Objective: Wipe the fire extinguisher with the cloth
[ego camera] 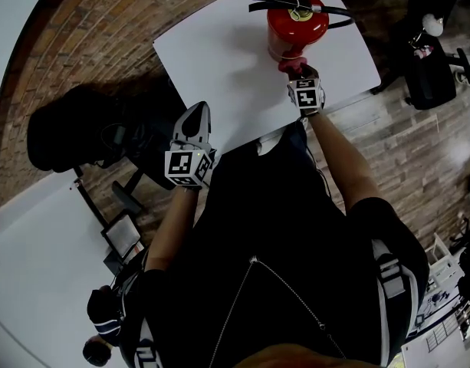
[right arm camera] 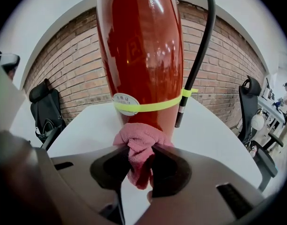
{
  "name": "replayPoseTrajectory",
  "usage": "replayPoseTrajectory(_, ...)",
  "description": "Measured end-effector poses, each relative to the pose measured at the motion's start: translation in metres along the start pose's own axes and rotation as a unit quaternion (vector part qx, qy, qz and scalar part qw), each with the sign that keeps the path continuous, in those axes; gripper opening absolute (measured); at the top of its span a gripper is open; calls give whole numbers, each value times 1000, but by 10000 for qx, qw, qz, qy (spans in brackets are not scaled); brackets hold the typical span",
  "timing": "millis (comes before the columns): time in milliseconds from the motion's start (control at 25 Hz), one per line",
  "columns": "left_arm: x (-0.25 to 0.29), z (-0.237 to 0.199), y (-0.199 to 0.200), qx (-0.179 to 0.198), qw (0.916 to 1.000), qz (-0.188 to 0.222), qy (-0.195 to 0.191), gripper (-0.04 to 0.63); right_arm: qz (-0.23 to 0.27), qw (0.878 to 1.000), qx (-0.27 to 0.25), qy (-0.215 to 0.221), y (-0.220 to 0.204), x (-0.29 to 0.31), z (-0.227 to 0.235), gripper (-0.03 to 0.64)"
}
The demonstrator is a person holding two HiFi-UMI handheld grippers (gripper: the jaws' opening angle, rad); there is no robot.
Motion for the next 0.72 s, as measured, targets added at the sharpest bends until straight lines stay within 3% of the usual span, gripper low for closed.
replayPoseTrajectory(480, -13, -11, -7, -53, 9998, -16, 172, 17, -462, 9989, 10, -25, -37, 37, 5, 117)
replayPoseTrajectory(720, -24, -19, -11, -66, 9997, -33, 253, 17, -365, 9992, -77, -106, -48, 50, 8, 117)
Point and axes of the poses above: the fingertips, and each gripper's own axes: x forward along the fingers, z to its right, y out of its top, the point moved 2 cm from there along -x, backward along the fingers
